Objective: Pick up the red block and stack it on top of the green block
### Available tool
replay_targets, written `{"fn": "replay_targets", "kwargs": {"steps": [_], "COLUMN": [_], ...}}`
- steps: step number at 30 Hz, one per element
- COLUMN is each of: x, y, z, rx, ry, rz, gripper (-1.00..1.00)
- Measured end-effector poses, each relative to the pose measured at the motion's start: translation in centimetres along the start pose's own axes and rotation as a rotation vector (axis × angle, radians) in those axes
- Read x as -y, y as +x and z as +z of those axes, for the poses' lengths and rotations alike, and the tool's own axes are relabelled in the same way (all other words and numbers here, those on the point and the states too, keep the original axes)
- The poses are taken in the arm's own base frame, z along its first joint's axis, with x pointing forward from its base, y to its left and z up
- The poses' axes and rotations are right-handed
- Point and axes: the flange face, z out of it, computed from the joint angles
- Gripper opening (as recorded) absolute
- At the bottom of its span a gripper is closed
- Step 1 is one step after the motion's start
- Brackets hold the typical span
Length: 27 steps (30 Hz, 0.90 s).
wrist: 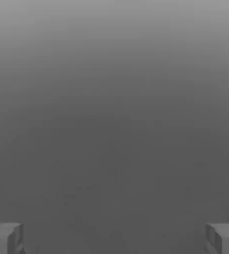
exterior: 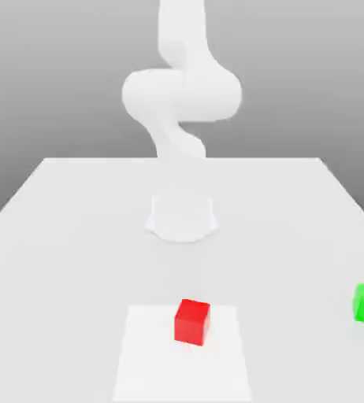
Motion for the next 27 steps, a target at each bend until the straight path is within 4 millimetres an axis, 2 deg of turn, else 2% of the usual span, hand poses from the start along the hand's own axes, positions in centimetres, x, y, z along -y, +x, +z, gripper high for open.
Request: {"fn": "replay_targets", "kwargs": {"steps": [3, 6, 10, 13, 15, 18, 25, 26, 27], "x": [-1.5, -3.8, -8.1, -12.3, -15.5, -20.0, -24.1, -24.4, -24.4], "y": [-1.8, -4.4, -8.8, -12.9, -16.1, -20.5, -24.3, -24.5, -24.5], "z": [7.8, 14.7, 22.6, 27.6, 30.3, 33.0, 37.9, 38.3, 38.3], "rx": [0.076, 0.146, 0.236, 0.302, 0.346, 0.402, 0.417, 0.417, 0.417], "ry": [-0.087, -0.174, -0.295, -0.393, -0.464, -0.56, -0.588, -0.588, -0.588], "rz": [0.04, 0.079, 0.131, 0.171, 0.198, 0.233, 0.244, 0.243, 0.243], "gripper": [0.0, 0.0, 0.0, 0.0, 0.0, 0.0, 0.0, -1.0, -1.0]}}
